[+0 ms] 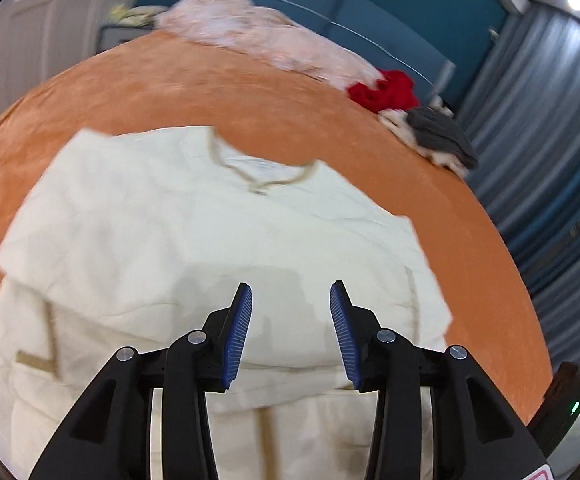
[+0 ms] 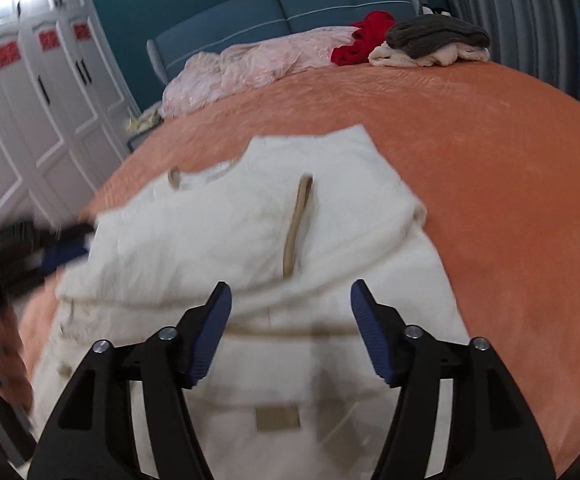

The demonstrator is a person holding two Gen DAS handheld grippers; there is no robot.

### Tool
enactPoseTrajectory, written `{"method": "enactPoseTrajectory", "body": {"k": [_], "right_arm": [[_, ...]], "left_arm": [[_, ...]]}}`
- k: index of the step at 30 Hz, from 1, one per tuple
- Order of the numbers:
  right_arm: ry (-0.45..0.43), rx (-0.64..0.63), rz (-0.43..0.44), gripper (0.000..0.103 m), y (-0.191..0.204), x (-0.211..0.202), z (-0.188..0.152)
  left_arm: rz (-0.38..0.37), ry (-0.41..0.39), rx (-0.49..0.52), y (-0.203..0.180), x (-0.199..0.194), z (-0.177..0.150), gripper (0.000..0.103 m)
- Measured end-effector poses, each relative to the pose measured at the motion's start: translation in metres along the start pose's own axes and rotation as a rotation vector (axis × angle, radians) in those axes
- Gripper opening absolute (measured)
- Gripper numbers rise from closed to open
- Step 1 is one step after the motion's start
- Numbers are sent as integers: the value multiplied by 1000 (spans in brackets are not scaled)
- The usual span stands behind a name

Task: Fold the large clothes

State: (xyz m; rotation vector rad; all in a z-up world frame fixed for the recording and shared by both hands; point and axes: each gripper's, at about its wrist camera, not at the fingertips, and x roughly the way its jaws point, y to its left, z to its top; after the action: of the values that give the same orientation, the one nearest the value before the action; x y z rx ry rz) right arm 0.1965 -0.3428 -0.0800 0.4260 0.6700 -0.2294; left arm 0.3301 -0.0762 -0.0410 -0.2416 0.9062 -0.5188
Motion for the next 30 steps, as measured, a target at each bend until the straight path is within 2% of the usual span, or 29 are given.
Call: {"method": "enactPoseTrajectory", "body": {"k": [2,4,7,9,10,11,12,13,16,18,20,22,25,30], "right_arm": [[-16,-5,11,63,4,9,20],[-9,-8,25,74,9,21,35],[45,22,23,75,14,52,49],[114,38,3,75,15,79,51],[140,37,9,57,17,86,47],[167,33,20,44,18,93,46],[191,22,25,20,21,96,45],[169,5,55,11,26,89,47],[24,-28,88,10,38,46,55],[-25,-53,82,10,41,28,56],[-1,-79,50,10,39,31,49],[67,-114,-12,10,33,52,36],[137,-93,-32,11,21,74,18],[149,-81,-44,13,19,86,5]], "left_arm": [[52,-16,-32,22,-7,4,39],[121,-30,-69,46,-14,14,39],[215,-32,-90,76,-11,23,39],[268,-21,-105,95,-6,27,39],[286,-13,-113,103,-2,29,39],[303,-7,-116,109,2,32,39],[316,-5,-115,115,1,31,39],[329,-5,-110,118,2,31,39],[363,-8,-74,120,4,27,39],[385,-1,-51,119,9,23,39],[403,4,-37,120,14,16,39],[416,8,-26,119,19,13,39],[451,4,1,116,25,6,39],[484,7,39,115,34,1,40]]}}
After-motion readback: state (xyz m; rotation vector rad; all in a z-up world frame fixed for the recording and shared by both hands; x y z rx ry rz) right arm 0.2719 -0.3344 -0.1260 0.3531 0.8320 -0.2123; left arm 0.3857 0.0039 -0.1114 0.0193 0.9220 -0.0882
